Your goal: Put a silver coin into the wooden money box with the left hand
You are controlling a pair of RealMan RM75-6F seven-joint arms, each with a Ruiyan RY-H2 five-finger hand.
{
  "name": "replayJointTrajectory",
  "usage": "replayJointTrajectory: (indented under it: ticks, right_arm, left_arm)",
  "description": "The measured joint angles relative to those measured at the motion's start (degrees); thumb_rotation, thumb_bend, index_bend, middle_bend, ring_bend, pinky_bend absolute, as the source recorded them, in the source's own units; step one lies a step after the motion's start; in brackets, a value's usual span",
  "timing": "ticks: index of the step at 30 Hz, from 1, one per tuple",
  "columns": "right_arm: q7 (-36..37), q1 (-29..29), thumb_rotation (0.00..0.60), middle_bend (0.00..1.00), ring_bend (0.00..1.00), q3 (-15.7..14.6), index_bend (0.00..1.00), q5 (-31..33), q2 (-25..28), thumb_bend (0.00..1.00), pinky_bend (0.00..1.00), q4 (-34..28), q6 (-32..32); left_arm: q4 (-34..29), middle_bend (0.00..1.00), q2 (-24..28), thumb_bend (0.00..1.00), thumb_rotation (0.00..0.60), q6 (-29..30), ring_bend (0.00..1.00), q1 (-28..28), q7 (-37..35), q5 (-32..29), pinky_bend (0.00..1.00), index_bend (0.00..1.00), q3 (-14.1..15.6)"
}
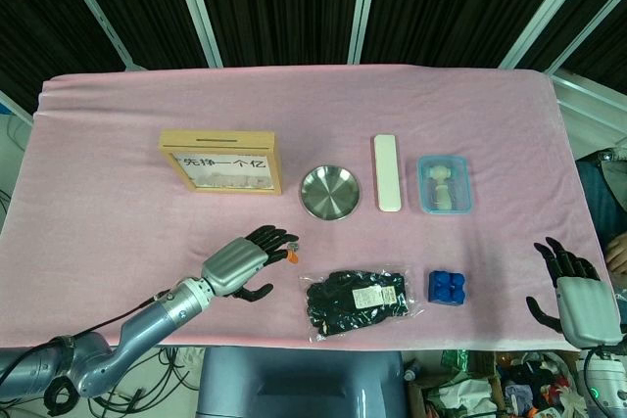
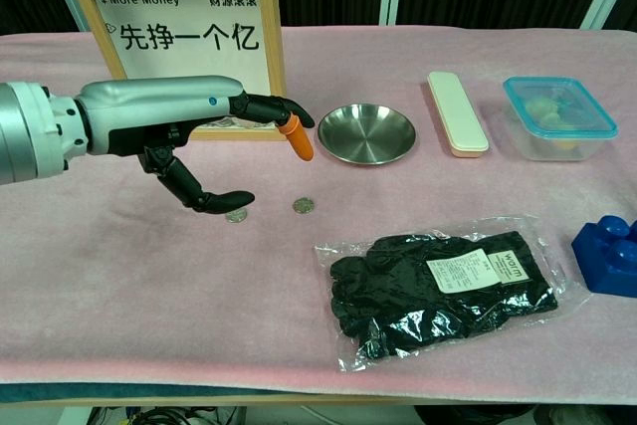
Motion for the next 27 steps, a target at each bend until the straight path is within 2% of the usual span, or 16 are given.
replayJointTrajectory:
  ticks: [27]
  right_arm:
    - [0.4,-0.3,0.600,0.06,0.17,-0.6,0.14,-1.0,0.6,0.23,0.18,-0.1,0.3]
  left_arm:
    - [1.0,0.07,0.3,0.42,0.600,3.0,0.00,1.9,-0.9,1.6,0.00,0.29,0.9]
